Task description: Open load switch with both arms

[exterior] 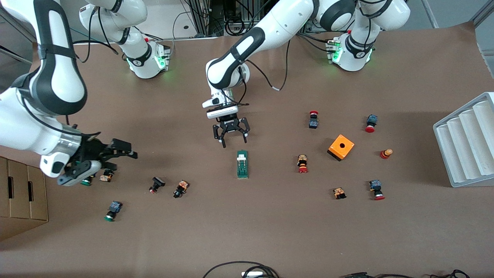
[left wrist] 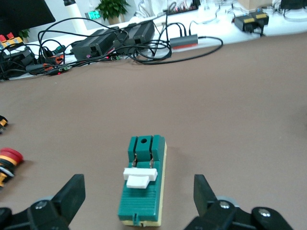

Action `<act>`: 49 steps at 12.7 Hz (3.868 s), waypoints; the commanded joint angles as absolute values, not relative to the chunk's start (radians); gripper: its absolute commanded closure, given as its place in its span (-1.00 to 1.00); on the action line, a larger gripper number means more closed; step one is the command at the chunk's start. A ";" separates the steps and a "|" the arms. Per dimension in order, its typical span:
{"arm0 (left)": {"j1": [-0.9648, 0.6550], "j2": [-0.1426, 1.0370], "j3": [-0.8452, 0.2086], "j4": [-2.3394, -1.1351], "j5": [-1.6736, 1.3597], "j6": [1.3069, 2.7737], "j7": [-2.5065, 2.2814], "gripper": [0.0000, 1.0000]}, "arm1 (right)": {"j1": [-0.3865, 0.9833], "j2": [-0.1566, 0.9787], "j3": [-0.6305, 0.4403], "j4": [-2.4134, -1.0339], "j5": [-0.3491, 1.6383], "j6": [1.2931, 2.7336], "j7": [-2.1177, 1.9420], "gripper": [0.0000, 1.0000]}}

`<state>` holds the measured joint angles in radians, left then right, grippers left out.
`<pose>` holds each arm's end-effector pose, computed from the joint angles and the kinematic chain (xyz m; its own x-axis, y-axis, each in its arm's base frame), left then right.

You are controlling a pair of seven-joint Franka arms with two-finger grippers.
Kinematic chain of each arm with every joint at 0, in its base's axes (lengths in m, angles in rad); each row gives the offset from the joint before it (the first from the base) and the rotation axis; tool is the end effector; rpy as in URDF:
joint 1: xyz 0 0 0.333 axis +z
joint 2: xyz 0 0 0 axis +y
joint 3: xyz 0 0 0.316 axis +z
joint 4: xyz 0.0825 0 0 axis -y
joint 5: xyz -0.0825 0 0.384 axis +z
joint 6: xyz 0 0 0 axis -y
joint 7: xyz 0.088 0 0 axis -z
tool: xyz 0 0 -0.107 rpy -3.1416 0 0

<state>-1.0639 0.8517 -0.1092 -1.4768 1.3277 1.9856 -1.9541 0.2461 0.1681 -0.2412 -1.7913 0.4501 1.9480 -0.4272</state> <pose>0.3416 -0.6216 0.1768 0.5425 -0.1257 0.8306 0.1259 -0.9654 -0.2283 0.6092 0.0393 0.4614 0.9632 0.2401 0.1210 0.2677 -0.8984 -0.3483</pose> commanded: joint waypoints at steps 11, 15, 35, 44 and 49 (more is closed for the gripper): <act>-1.065 0.543 0.116 -1.503 0.503 2.033 -0.649 -1.00 | 0.287 0.094 -0.244 -1.669 0.048 1.847 -0.203 -1.00; -1.066 0.482 0.236 -1.486 0.278 2.023 -0.398 -1.00 | 0.275 0.038 -0.241 -1.655 -0.003 1.750 -0.169 -1.00; -1.068 0.268 0.696 -1.477 -0.090 1.675 0.216 -1.00 | 0.091 0.060 -0.100 -1.568 0.000 1.638 -0.166 -1.00; -0.671 0.209 0.375 -1.442 -0.066 1.617 0.183 -1.00 | 0.092 0.074 -0.103 -1.569 -0.002 1.641 -0.164 -1.00; -0.386 0.143 0.053 -1.495 0.064 1.618 0.017 -1.00 | 0.091 0.084 -0.103 -1.569 -0.002 1.641 -0.166 -1.00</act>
<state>-0.4907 0.1920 0.1634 -1.4529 0.0293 1.6312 0.0476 0.0963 0.0730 -0.1044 -1.5942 -0.0191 1.6623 -0.1751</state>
